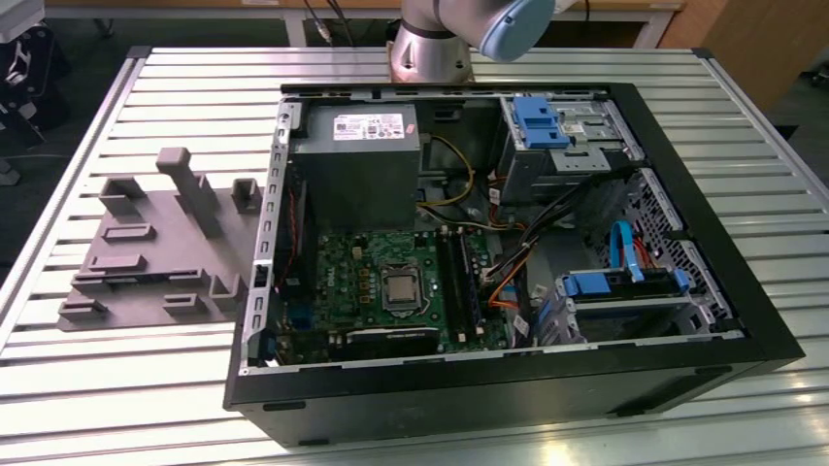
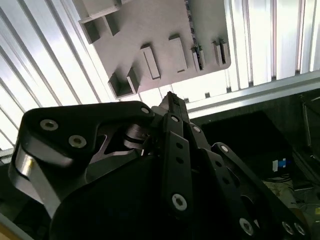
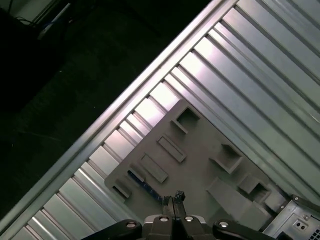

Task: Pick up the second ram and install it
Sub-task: 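Pick up the second ram and move it above second insertion slot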

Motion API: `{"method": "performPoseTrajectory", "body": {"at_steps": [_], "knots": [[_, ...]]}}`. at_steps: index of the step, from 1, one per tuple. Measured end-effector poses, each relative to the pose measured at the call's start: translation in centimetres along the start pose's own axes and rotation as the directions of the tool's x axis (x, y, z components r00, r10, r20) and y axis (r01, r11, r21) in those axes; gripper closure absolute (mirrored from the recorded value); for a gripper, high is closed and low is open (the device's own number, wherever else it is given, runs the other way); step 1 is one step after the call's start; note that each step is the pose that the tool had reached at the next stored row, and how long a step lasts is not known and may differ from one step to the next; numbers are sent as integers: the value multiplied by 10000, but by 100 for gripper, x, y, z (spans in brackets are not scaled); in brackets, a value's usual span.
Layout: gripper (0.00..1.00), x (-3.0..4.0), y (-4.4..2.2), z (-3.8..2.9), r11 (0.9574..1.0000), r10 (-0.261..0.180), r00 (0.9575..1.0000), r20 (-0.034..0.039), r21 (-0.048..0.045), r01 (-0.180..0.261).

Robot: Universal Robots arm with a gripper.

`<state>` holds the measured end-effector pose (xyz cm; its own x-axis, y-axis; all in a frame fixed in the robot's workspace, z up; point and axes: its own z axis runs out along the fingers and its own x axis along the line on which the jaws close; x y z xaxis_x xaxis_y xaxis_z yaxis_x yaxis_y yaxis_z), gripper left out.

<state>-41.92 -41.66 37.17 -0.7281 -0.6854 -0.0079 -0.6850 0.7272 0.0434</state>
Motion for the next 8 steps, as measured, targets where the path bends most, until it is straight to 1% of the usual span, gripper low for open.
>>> {"method": "performPoseTrajectory", "body": {"at_steps": [2, 4, 6, 8], "knots": [[89, 0, 0, 1, 9994, -359, 9994, -16, -3, 359], [89, 0, 0, 2, 9973, -729, 9973, -31, -7, 729], [89, 0, 0, 3, 9941, -1087, 9941, -47, -11, 1087], [89, 0, -1, 4, 9895, -1444, 9895, -62, -16, 1444]]}}
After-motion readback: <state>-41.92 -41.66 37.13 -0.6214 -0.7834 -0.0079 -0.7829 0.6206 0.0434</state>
